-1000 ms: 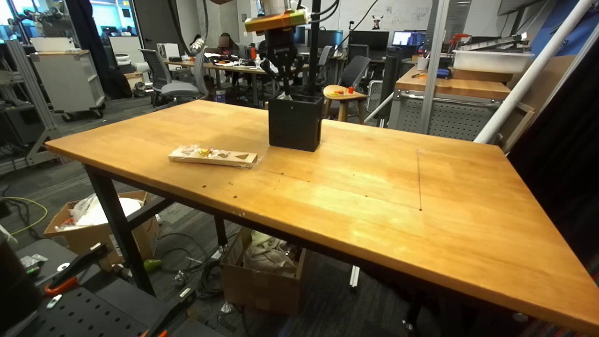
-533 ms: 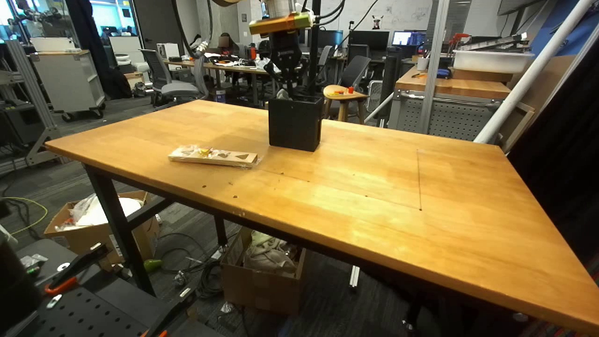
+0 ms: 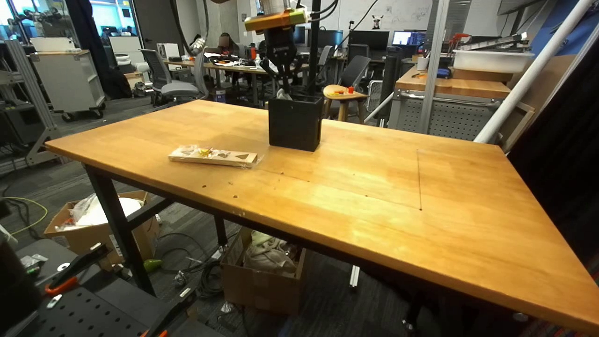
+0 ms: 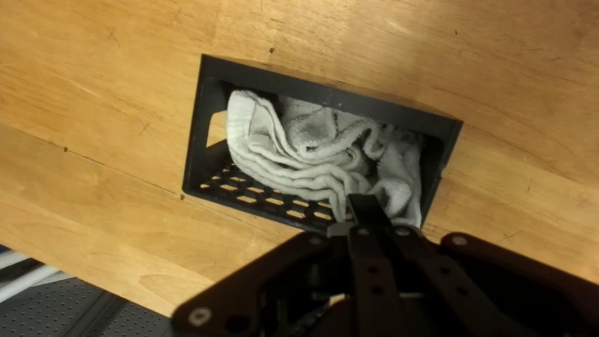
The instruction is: Put the white cloth inside the black object
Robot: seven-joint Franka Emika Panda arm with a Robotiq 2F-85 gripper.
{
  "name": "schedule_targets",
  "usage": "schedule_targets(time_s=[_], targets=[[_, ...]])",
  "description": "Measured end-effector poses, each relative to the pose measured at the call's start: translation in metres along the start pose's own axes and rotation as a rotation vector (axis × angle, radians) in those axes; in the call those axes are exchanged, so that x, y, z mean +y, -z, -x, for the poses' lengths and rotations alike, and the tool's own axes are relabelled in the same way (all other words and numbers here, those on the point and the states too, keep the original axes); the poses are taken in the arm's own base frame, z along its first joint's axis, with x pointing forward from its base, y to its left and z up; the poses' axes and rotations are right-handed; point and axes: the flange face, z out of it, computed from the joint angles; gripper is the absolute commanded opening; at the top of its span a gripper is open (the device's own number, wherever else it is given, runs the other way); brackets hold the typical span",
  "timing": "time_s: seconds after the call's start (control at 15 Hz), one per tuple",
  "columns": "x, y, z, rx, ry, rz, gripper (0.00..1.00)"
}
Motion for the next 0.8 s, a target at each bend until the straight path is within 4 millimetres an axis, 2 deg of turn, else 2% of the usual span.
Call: schedule_targets(time_s=[0.4, 0.8], targets=[[-0.031, 0.008, -0.012, 0.012, 0.061, 0.008, 0.00], [-0.044, 0.015, -0.018, 0.019, 0.099, 0.030, 0.00]])
